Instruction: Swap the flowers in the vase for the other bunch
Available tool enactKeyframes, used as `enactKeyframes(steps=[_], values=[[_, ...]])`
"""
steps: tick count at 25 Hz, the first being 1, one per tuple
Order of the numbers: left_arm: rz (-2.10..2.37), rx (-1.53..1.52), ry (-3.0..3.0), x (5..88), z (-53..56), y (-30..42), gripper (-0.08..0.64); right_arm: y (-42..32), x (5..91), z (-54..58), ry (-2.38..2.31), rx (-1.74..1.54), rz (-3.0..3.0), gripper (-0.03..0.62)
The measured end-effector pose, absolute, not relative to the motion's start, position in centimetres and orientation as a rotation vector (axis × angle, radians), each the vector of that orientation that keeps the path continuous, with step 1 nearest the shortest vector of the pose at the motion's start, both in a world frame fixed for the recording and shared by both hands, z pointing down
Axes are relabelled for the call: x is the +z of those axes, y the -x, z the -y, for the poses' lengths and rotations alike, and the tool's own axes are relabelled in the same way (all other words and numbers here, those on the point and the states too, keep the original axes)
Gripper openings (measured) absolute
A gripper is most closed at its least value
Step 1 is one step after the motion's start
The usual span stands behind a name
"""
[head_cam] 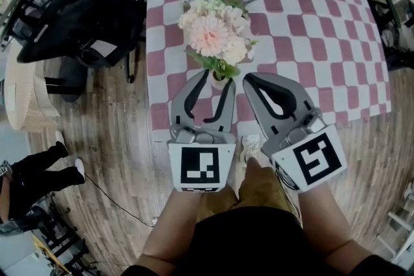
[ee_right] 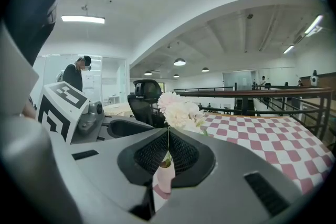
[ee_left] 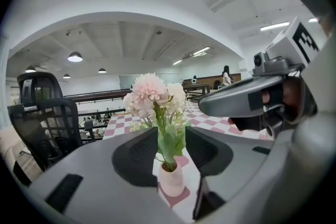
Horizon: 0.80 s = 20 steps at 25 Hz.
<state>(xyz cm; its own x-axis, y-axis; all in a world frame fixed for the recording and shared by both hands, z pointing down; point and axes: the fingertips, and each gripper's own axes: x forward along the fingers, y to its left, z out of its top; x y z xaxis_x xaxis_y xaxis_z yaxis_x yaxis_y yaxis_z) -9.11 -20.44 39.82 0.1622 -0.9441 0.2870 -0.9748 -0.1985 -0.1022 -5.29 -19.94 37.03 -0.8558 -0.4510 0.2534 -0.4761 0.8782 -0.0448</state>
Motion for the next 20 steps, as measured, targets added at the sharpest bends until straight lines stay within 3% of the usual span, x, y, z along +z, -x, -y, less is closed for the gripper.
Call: enactKeyframes(steps=[20], values=[[1.973,0.360,-2.474,30.9,21.0,9.0,0.149,5.6,29.0,20.7,-0.745,-0.042,2.885,0.032]])
